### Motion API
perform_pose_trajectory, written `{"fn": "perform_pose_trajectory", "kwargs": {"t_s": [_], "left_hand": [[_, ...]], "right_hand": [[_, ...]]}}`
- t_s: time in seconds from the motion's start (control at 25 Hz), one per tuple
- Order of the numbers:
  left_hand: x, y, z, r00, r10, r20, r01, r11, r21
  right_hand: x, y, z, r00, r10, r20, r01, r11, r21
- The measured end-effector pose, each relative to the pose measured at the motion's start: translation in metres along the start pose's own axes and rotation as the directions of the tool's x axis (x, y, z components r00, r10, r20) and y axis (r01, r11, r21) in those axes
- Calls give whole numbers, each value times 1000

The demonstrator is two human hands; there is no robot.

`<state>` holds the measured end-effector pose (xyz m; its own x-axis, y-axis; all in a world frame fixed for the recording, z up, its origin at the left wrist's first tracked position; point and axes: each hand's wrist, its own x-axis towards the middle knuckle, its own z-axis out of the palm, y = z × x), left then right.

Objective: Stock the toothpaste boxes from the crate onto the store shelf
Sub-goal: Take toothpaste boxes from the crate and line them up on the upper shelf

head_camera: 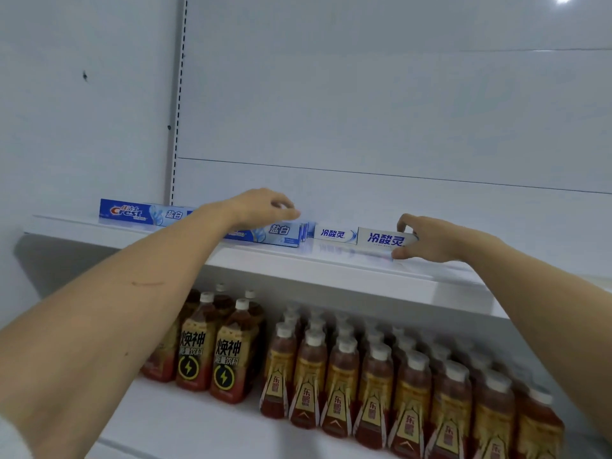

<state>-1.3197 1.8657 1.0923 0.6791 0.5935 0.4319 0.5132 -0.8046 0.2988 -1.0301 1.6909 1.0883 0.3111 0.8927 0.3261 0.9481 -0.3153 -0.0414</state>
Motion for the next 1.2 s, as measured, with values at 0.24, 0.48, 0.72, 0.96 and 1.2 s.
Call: {"fn": "perform_pose_trajectory", "kwargs": {"t_s": [0.24, 0.48, 0.72, 0.96, 1.2], "left_hand": [[64, 71, 22, 999, 40, -13, -38, 991, 128], [122, 111, 55, 998, -27, 61, 13, 976, 218], [154, 112, 69, 991, -105, 77, 84, 968, 235], [158, 112, 84, 985, -140, 100, 116, 970, 214], [130, 115, 71, 986, -140, 90, 120, 973, 197]], "right_hand": [[43, 35, -8, 991, 104, 78, -95, 988, -119], [85, 92, -24, 968, 174, 183, -87, 911, -404], [120, 126, -5, 960, 139, 243, -24, 906, -423], [128, 129, 15, 968, 114, 224, -11, 909, -416], [103, 120, -4, 967, 153, 202, -62, 915, -399]]}}
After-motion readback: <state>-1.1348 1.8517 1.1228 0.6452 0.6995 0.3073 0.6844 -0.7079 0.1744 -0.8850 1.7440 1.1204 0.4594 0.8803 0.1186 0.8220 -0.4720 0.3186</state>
